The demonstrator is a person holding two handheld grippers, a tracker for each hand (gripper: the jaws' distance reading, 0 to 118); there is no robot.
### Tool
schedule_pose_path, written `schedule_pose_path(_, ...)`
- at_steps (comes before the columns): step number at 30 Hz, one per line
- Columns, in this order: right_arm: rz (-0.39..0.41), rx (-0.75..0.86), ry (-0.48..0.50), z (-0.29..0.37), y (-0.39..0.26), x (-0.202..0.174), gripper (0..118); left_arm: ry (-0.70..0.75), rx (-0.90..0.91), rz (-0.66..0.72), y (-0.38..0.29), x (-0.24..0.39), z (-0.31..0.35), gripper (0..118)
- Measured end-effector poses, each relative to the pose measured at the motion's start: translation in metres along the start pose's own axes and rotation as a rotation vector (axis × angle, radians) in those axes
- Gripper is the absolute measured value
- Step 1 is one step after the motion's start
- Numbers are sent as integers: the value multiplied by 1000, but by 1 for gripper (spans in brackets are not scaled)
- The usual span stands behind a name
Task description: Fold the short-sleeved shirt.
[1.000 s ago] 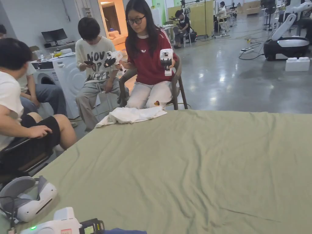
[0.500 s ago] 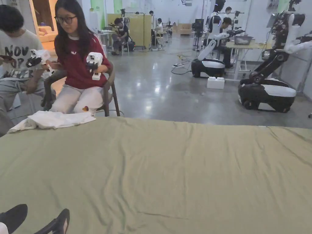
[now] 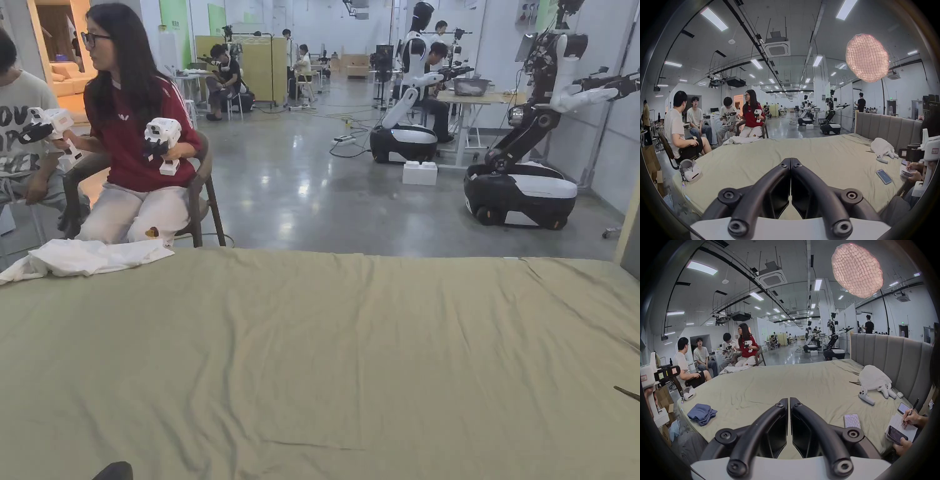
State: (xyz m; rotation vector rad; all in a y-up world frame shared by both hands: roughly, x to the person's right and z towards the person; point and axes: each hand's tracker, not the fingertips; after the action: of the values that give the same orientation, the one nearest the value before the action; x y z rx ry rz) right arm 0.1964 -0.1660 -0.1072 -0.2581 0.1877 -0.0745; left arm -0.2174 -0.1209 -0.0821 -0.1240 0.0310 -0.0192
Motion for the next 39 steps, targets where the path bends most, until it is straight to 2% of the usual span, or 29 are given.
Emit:
schedule_pose_path(10,18,9,21,-2,1,-6,0,-28,6,42,-1,-2,1,0)
schedule_pose_path(11,18,14,20,-2,1,-7,3,-29,7,41,0,-1,2,0)
schedule_pose_path(13,10,22,13,-1,2,-7,16,-25,11,30,1,-1,2,1)
schedule_pose_path(15,-11,22,22,-2,2,-5,46,-46,22,20,1,-1,5,18)
schedule_pose_path(16,-19,22,22,-3,2,-4,62,-57,25,21,2,-2,6,37)
schedule_pose_path(17,-24,24,21,-2,2,-4,76,-65,22,26,3,-3,6,73)
schedule_pose_path(18,-25,28,21,-2,2,-4,80,-59,22,27,3,-3,6,94)
schedule_pose_path(19,-25,31,23,-2,2,-4,82,-48,22,29,4,0,6,106)
schedule_pose_path(20,-27,36,25,-2,3,-4,86,-33,28,31,4,0,6,109)
schedule_pose_path(23,-9,38,25,-1,4,-6,110,-40,33,44,5,0,6,110)
schedule_pose_path(24,2,39,18,-2,4,-8,110,-37,35,47,5,1,6,110)
schedule_pose_path(26,29,42,11,-3,4,-11,117,-25,37,46,4,2,6,111)
schedule_pose_path(29,33,52,12,-2,5,-13,118,-26,38,58,4,1,5,114)
schedule_pose_path(39,36,39,18,-3,6,-16,118,-5,26,62,5,1,4,114)
